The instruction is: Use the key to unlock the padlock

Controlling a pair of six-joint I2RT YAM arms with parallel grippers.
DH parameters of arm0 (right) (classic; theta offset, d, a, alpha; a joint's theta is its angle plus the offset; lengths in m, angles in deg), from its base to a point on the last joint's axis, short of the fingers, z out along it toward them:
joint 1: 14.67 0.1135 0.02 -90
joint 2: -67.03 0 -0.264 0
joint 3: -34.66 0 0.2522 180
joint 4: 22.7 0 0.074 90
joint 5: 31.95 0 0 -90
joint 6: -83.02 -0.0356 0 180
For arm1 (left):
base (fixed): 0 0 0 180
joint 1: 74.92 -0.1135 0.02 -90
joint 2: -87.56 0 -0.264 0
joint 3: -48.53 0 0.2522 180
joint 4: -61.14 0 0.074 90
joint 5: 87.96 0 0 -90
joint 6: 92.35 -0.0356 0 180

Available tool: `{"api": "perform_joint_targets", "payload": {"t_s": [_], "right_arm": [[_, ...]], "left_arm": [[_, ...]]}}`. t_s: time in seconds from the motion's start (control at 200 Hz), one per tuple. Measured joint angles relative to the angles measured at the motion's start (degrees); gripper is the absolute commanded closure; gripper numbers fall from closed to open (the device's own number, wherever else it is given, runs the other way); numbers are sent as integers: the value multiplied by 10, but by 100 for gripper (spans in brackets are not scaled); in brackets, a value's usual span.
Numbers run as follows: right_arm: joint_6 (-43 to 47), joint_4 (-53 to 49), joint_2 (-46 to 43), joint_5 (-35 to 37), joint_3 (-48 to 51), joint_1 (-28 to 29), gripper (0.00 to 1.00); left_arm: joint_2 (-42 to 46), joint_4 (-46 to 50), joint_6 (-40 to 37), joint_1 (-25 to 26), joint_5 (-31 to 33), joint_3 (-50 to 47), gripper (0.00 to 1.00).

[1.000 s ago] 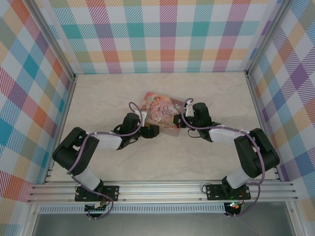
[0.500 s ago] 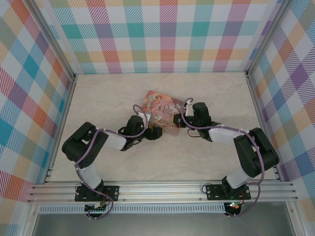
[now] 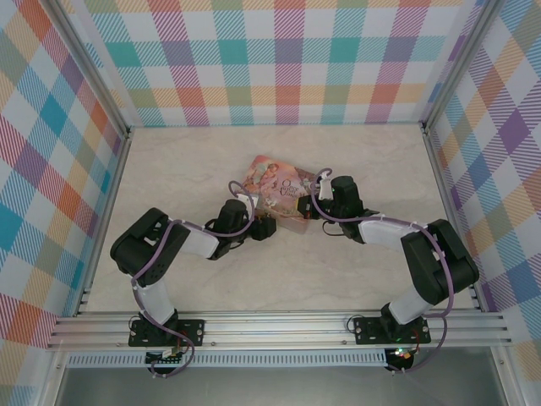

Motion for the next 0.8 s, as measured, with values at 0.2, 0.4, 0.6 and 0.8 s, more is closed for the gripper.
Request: {"api": "perform_joint_targets", "payload": {"t_s": [0.2, 0.4, 0.6, 0.8], "right_arm": [[0, 2, 0, 0, 0, 0, 99], [0, 4, 1, 0, 0, 0, 99], [0, 4, 1, 0, 0, 0, 99], [0, 5, 1, 0, 0, 0, 99]], "left_arm": [[-3, 5, 1, 4, 4, 7, 55], [-4, 15, 1, 5, 12, 13, 60], [-5, 16, 1, 8, 18, 14, 65], [-5, 21, 1, 10, 23, 18, 69]]}}
